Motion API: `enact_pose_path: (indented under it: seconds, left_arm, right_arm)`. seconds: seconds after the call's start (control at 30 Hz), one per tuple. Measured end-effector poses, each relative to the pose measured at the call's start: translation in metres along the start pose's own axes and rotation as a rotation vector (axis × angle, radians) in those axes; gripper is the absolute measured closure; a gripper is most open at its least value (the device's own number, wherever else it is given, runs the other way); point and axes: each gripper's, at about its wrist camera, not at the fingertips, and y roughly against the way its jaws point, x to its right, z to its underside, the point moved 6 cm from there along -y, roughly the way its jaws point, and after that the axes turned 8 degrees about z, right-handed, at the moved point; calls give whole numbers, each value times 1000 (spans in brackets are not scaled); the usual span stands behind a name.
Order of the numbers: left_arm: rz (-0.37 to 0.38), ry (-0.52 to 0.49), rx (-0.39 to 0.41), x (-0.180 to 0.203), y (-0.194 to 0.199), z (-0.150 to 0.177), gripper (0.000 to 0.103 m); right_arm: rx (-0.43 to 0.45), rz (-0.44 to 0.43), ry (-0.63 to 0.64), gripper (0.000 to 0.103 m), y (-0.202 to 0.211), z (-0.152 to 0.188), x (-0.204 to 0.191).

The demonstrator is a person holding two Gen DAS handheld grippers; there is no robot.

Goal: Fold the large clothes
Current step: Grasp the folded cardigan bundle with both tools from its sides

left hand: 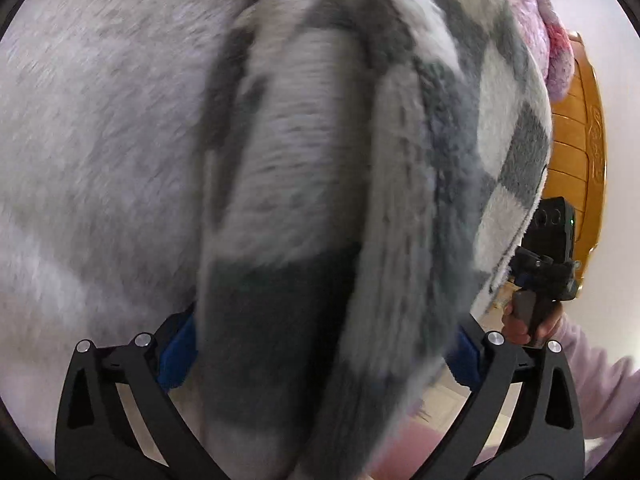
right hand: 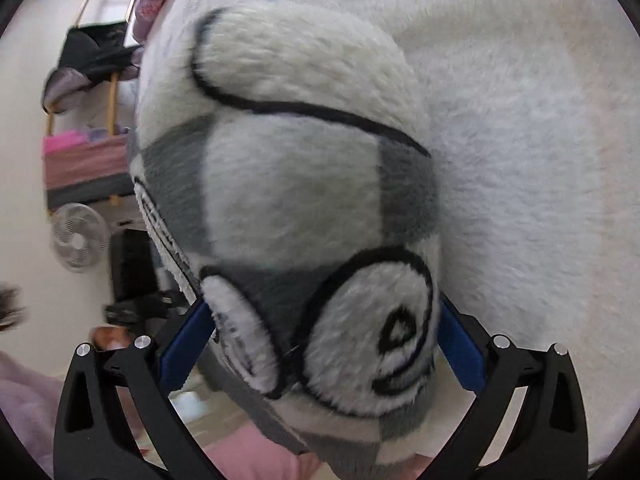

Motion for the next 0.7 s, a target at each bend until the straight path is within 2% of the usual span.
enact_pose_path:
  seconds: [0.1, 0.17, 0.2, 0.33, 0.47, 0.6, 0.7]
  left_arm:
    - [24, 18, 43, -7, 9, 9, 3]
    - [25, 1, 68, -12, 16, 18, 4]
    - [24, -4, 77, -17, 14, 34, 4]
    - [22, -2, 139, -15, 2, 58, 4]
    - [11, -27, 237, -12, 2, 100, 5]
    - [1, -28, 293, -16, 2, 129, 11]
    - [9, -24, 311, -18, 15, 142, 21]
  right_arm:
    - [-37, -141, -12, 5, -10, -3, 8]
    - [-55, -167, -4, 5, -13, -6, 8]
    - [-62, -169, -4, 5, -14, -7, 8]
    - [-39, -142, -28, 5, -16, -10, 4]
    - [37, -133, -108, 5, -16, -7, 6]
    - [105, -143, -162, 5, -12, -2, 9]
    - [138, -116, -193, 6, -13, 3, 4]
